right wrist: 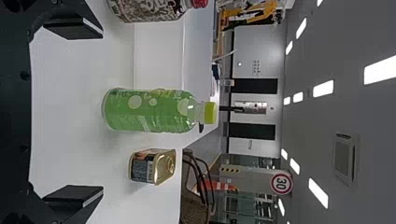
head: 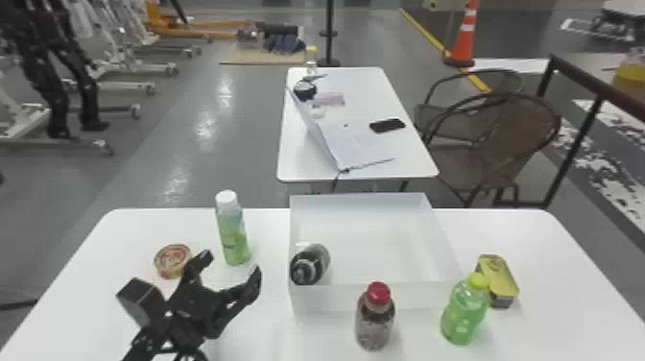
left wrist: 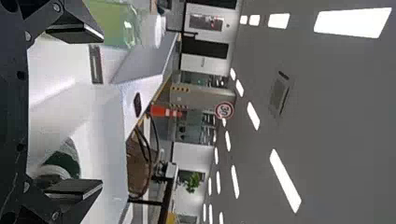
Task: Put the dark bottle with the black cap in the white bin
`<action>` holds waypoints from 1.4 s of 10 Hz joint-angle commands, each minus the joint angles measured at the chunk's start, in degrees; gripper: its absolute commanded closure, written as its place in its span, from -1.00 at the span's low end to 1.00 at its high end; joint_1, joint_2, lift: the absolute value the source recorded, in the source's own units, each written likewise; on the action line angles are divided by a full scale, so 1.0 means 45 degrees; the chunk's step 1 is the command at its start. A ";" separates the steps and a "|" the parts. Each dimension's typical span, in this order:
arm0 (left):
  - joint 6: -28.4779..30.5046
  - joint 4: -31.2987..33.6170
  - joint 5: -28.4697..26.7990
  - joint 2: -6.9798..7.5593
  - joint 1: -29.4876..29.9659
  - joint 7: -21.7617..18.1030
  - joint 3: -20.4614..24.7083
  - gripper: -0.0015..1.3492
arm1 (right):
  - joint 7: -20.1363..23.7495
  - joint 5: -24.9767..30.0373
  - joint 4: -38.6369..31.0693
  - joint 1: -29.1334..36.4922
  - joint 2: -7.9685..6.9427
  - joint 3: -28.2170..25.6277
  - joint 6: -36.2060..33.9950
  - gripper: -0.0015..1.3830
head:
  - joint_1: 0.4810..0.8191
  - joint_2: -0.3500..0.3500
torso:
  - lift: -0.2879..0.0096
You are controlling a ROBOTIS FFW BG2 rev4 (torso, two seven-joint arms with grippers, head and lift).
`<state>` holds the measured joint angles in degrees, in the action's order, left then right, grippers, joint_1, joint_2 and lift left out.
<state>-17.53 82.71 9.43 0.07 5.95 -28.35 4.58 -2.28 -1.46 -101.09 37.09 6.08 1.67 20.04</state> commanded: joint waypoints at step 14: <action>-0.1749 0.1250 -0.1861 -0.0049 0.4869 0.2024 0.3670 -0.66 | -0.0001 0.0149 -0.0466 0.0313 0.0192 0.0000 -0.0469 -0.83 | -0.60 0.00 | 0.26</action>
<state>-25.33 88.38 0.98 0.00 27.91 -19.25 21.23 -2.28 -0.79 -103.18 38.57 6.94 1.67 17.96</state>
